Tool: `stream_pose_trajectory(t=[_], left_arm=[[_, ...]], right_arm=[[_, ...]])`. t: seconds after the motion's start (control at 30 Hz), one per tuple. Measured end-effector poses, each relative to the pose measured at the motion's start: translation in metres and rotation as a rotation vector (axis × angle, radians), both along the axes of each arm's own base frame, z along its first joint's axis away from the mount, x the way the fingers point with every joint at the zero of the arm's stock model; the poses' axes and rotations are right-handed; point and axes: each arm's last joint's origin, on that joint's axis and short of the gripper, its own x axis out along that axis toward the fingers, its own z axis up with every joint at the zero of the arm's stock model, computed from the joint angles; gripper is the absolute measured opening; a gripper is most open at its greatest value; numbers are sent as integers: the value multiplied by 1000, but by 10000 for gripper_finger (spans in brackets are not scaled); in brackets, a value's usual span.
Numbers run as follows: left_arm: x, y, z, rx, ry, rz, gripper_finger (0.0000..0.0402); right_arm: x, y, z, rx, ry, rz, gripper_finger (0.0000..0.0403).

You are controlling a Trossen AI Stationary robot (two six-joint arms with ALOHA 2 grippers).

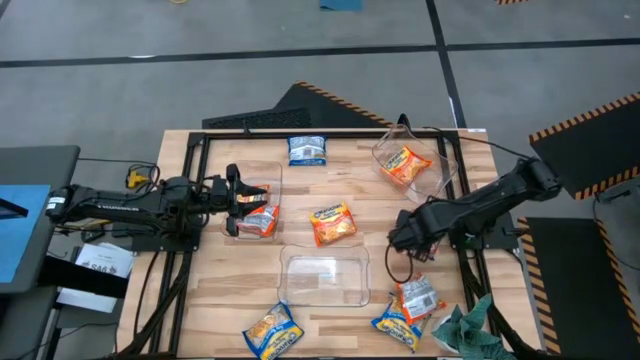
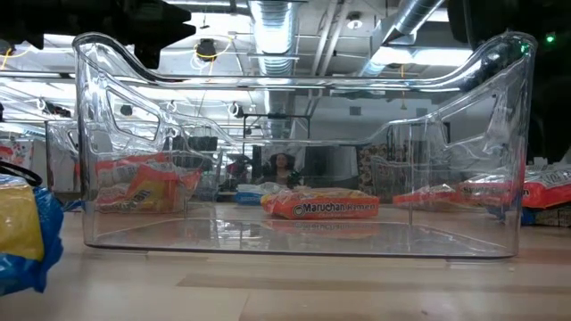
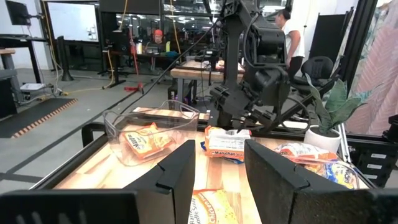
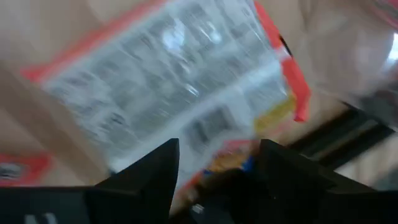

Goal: Sort Maruchan noodles
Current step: Put the orange noodle pack into the top transparent bin

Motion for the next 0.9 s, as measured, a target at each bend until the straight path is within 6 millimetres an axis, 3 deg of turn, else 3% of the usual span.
stream_pose_trajectory(t=[0.17, 0.3, 0.47, 0.63, 0.77, 0.9], left_arm=[[0, 0, -1, 0, 8, 0, 126], [0, 0, -2, -1, 19, 0, 126], [0, 0, -2, -1, 19, 0, 126], [0, 0, -2, -2, 19, -3, 126], [0, 0, -2, -3, 18, -3, 126], [0, 0, -1, -3, 12, -3, 126]], right_arm=[[-2, -3, 1, -11, 27, 9, 249], [-11, -9, 15, 4, -49, -29, 249], [-33, -21, 31, 46, -292, -216, 249], [-64, -34, 11, 104, -445, -509, 249], [-70, -40, 20, 62, -618, -604, 249], [-73, -43, 21, 11, -645, -657, 249]])
